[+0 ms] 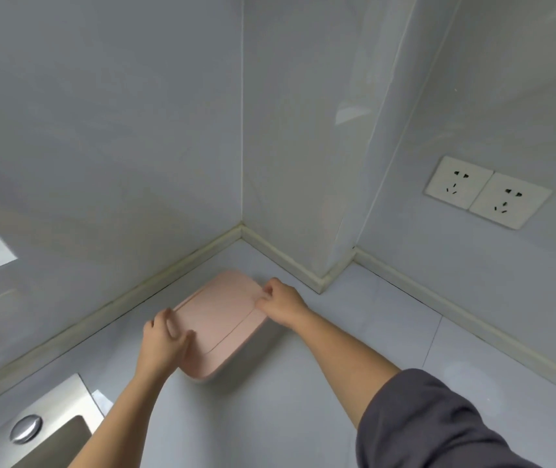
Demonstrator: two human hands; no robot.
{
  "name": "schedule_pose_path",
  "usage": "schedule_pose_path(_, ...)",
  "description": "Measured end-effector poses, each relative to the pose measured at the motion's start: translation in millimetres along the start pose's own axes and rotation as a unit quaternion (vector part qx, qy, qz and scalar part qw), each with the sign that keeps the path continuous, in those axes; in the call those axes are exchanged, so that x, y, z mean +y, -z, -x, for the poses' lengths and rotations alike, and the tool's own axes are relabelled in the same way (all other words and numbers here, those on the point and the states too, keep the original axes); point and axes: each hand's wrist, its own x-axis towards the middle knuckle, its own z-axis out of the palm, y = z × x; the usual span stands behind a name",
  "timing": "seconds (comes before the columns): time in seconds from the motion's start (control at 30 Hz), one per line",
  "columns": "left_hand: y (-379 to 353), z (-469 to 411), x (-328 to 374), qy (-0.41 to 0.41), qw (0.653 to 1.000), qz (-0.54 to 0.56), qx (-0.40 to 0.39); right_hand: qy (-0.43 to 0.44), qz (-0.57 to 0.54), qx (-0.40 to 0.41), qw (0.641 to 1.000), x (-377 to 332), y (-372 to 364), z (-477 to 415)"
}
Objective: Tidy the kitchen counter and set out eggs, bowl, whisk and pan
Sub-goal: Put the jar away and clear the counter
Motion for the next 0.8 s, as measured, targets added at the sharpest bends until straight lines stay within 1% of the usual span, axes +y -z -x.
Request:
schedule_pose_path(0.07, -2.8, 3.6, 0.0, -0.021, 1.000, 0.010, -0.010, -0.036, 0.044, 0.021, 0.998, 14.9, 14.0, 9.9)
schedule_pose_path(0.13, -10.0, 9.4, 2.9, -0.034, 0.998, 0.044, -0.040, -0.068, 0.117, 0.005, 0.991, 29.5, 24.8, 20.1)
schedule_pose_path(0.17, -14.8, 13.3, 4.8, -0.033, 0.996, 0.065, -0.056, -0.078, 0.130, -0.006, 0.988, 35.1, 26.4, 24.4)
schedule_pose_path(0.23, -25.5, 22.1, 7.2, -0.016, 0.993, 0.096, -0.066, -0.086, 0.073, -0.035, 0.993, 43.9, 23.9, 32.4)
schedule_pose_path(0.3, -33.9, 30.7, 6.2, 0.003, 0.993, 0.104, -0.052, -0.079, -0.001, -0.056, 0.995, 49.5, 18.5, 42.0)
schedule_pose_path(0.33, -37.2, 34.3, 3.9, 0.012, 0.993, 0.108, -0.048, -0.073, -0.020, -0.055, 0.996, 52.3, 15.7, 46.4)
schedule_pose_path(0.47, -44.0, 42.1, -0.3, 0.049, 0.991, 0.117, -0.051, -0.067, -0.048, -0.008, 0.997, 64.7, 9.9, 63.1)
schedule_pose_path(0.6, -43.1, 43.0, 6.7, 0.030, 0.990, 0.105, -0.084, -0.108, -0.052, 0.026, 0.992, 83.0, 13.2, 79.6)
schedule_pose_path(0.67, -43.5, 44.5, 8.0, 0.020, 0.991, 0.095, -0.094, -0.135, -0.074, 0.022, 0.988, 90.8, 9.4, 86.9)
schedule_pose_path(0.73, -44.8, 50.2, 5.8, 0.032, 0.991, 0.093, -0.092, -0.148, -0.102, 0.002, 0.984, 93.8, -2.0, 90.5)
schedule_pose_path(0.8, -46.2, 59.0, 1.6, 0.043, 0.990, 0.101, -0.087, -0.161, -0.143, 0.011, 0.976, 93.9, -16.2, 96.4)
